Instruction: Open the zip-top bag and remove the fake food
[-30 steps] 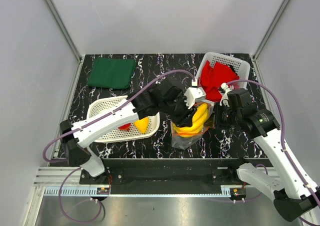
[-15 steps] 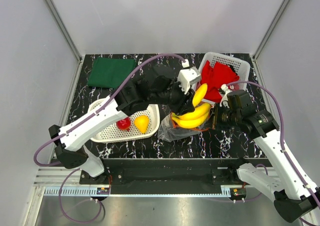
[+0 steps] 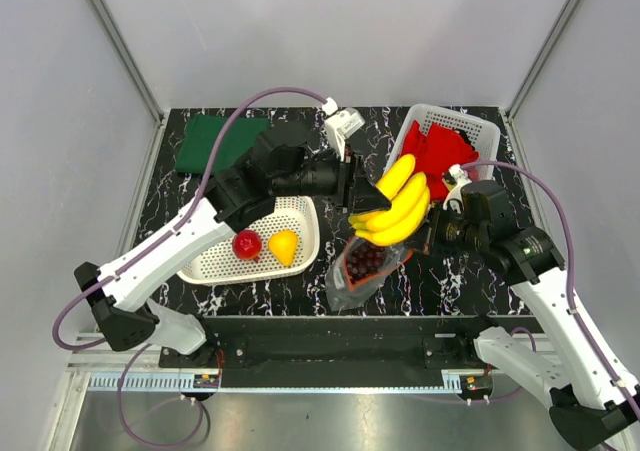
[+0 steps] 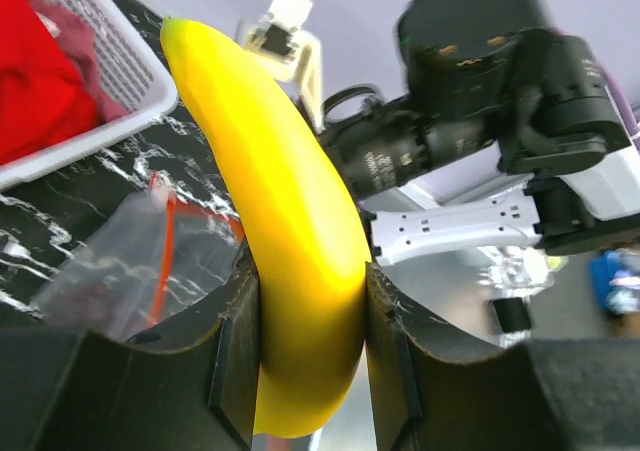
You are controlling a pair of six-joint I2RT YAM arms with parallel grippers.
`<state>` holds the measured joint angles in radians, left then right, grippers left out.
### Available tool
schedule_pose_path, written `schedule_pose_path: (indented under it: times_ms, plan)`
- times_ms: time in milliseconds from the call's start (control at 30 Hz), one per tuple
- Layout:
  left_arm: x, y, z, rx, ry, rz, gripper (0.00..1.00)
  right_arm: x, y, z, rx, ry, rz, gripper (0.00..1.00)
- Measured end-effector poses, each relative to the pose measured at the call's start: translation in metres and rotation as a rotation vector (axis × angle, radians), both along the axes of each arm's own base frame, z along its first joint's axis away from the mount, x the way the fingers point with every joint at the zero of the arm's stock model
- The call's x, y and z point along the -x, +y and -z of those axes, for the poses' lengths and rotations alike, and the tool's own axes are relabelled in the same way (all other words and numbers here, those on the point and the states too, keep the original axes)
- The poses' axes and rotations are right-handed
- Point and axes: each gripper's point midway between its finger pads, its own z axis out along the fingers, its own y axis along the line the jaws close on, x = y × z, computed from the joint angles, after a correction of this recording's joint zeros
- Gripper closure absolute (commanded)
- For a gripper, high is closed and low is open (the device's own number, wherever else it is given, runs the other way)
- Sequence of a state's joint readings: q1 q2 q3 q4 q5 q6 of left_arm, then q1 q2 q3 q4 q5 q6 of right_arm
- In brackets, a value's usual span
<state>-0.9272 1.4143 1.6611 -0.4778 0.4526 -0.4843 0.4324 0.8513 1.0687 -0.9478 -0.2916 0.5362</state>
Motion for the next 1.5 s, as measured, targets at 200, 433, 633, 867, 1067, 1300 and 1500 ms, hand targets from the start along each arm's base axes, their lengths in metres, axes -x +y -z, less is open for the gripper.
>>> schedule_pose_path:
  times_ms: [200,433,633,867,1067,1300,1500]
  plan:
    - [-0.010,0.016,0.040,0.000,0.129,-0.016,1.00,0.000,-0.016,0.003,0.048,-0.014,0.080,1.00]
    - [0.002,0.065,0.006,0.070,0.020,-0.098,1.00,-0.001,-0.022,0.007,0.072,-0.014,0.106,1.00]
    - [-0.016,0.135,-0.009,0.042,-0.110,-0.416,1.00,-0.001,-0.025,0.011,0.094,-0.001,0.119,1.00]
    - [-0.064,0.225,0.094,-0.273,-0.040,-0.929,0.99,0.000,-0.032,0.009,0.123,-0.001,0.135,1.00]
    - [-0.069,0.294,0.162,-0.506,0.005,-1.238,1.00,0.000,-0.032,0.008,0.123,-0.005,0.136,1.00]
    - [-0.076,0.325,0.203,-0.589,0.040,-1.408,1.00,0.000,-0.032,0.008,0.122,-0.004,0.135,1.00]
    - [-0.071,0.344,0.258,-0.706,0.048,-1.462,0.96,-0.001,-0.031,0.009,0.126,0.004,0.134,1.00]
